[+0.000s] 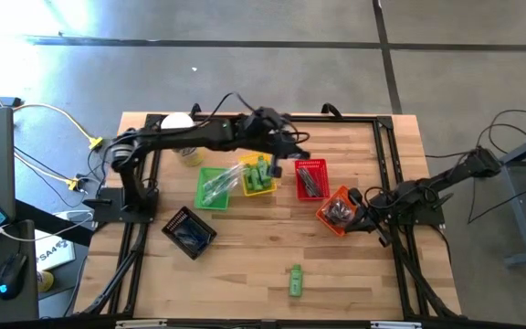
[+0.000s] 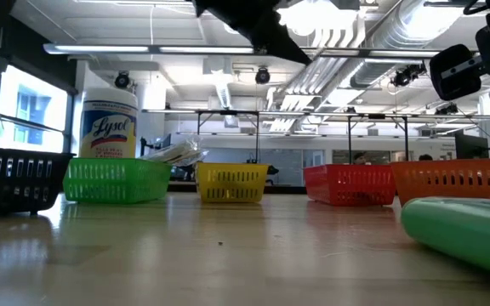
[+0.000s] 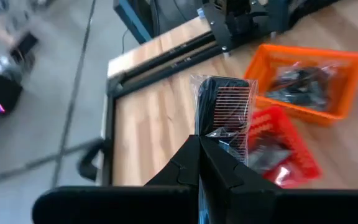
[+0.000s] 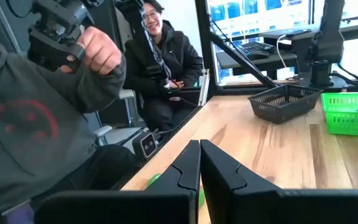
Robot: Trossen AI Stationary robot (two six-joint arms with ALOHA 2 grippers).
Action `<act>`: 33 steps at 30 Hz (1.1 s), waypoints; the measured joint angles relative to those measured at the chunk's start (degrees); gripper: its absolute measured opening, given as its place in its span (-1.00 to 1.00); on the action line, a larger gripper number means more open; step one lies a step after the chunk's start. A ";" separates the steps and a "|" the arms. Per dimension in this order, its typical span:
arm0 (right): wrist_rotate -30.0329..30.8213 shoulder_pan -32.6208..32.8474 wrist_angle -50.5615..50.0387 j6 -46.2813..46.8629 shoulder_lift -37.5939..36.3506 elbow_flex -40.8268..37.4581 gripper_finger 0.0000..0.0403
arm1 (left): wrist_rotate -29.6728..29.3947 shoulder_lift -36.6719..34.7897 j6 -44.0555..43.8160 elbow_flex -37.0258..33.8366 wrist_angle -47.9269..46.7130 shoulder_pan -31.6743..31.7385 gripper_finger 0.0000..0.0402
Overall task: Pick & Place Travel size toiletries
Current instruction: Put the black comb into the red basket
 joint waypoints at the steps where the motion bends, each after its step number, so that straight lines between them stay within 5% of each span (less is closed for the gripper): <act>1: -0.04 0.14 0.01 -0.32 -0.01 -0.02 -0.98 | 0.44 1.21 2.05 1.58 -0.16 0.28 -1.00; 18: 0.02 0.46 -2.12 -0.54 -0.01 0.00 -0.98 | 7.99 15.49 29.29 7.37 5.46 0.57 -1.00; 33: -0.30 0.46 -2.14 -2.21 -0.01 -0.01 -0.98 | 16.37 21.70 29.30 7.29 12.52 0.54 -1.00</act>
